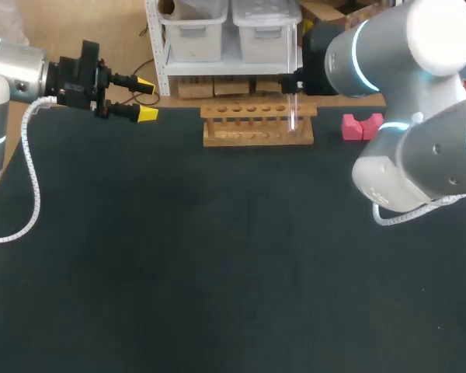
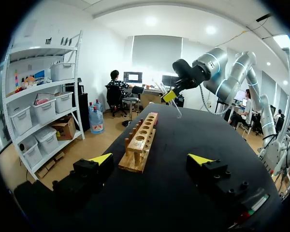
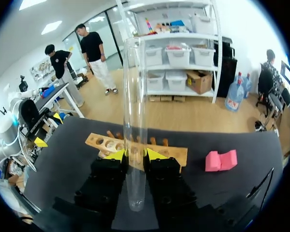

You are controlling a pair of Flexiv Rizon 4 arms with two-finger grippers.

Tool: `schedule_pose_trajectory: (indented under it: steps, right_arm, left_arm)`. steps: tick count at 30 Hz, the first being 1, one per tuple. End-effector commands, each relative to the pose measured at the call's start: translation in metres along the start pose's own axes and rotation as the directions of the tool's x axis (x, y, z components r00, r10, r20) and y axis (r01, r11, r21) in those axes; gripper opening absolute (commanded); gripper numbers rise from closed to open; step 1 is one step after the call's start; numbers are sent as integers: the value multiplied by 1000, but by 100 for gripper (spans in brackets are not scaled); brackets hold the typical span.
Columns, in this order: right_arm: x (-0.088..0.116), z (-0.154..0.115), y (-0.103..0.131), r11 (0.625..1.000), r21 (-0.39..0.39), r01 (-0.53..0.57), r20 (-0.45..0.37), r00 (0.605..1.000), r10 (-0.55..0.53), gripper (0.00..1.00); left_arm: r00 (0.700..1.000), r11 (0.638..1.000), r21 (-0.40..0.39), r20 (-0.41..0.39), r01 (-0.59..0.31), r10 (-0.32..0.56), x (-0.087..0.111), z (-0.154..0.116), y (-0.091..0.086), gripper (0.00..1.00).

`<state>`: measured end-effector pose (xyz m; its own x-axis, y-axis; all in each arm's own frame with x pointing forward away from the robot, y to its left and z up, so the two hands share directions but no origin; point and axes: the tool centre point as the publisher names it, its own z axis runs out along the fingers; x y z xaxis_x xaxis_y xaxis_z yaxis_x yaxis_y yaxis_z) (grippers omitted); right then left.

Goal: Grasp the test tube, adjust it, and insert it.

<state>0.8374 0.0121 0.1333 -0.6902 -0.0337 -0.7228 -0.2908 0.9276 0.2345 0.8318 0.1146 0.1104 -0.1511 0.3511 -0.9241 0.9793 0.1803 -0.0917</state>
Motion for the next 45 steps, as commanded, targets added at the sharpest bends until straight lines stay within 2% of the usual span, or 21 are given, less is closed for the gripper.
schedule_pose_trajectory:
  steps: [1, 11, 20, 27, 34, 45]
  right_arm:
    - [1, -13, 5, 989, 151, 4, 393, 917, -64, 0]
    - [-16, -13, 6, 982, 186, 18, 543, 831, -118, 0]
    - [-29, -14, 8, 966, 257, 39, 636, 746, -199, 0]
    - [-38, -12, 6, 966, 256, 21, 697, 689, -199, 0]
    - [-44, -4, 4, 968, 248, 31, 698, 688, -200, 0]
    - [-49, 5, 2, 972, 219, 80, 649, 733, -206, 0]
  left_arm:
    - [1000, 1000, -6, 3, -3, 3, 1, 0, -3, 100]
    - [1000, 1000, -6, 3, -3, 3, 1, 0, -3, 100]
    - [1000, 1000, -6, 3, -3, 3, 1, 0, -3, 100]
    - [1000, 1000, -6, 3, -3, 3, 1, 0, -3, 100]
    - [1000, 1000, -6, 3, -3, 3, 1, 0, -3, 100]
    - [1000, 1000, -6, 3, -3, 3, 1, 0, -3, 100]
